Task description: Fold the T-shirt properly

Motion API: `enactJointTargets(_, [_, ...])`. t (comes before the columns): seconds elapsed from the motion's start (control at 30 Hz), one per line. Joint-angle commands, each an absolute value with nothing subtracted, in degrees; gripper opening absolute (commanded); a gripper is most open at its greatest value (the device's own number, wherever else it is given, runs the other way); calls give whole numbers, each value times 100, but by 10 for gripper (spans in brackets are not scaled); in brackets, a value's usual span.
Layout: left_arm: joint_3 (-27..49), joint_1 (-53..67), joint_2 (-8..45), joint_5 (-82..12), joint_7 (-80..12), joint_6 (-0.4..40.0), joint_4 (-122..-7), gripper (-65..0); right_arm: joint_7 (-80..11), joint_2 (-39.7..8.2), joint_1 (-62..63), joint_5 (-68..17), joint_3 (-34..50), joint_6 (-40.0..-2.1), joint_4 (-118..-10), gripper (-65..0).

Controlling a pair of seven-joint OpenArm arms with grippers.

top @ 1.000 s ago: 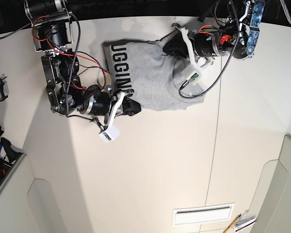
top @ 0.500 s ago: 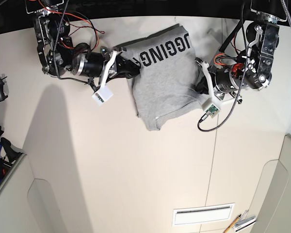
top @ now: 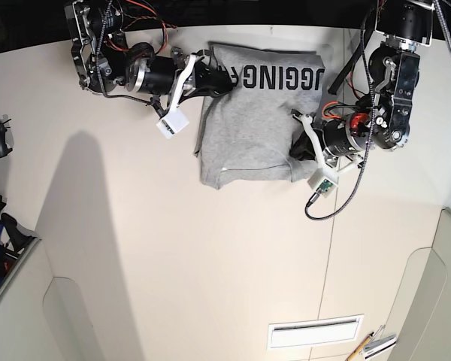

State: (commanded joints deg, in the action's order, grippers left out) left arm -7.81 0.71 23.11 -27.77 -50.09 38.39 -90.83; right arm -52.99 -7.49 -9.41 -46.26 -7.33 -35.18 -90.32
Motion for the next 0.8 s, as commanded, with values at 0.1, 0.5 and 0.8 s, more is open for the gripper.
enactJointTargets(0.1, [-781,-12,2534,-2853,-5098,3813,-9236,-650,-5304,-762,-891,-4580,-720,-3516,-9129,-650])
enactJointTargets(0.5, [40,1437,3627,-3861,-5905,3680,-10884,-650,-5857,-2040,-1549,-4506,-648,-3514,-10698,-650])
enactJointTargets(0.8, [1892,4021,3634,-4521,-6329,4000,-11904,-650,-5881,-3159,-2526,-4805,-650,-3518,-10836,-650])
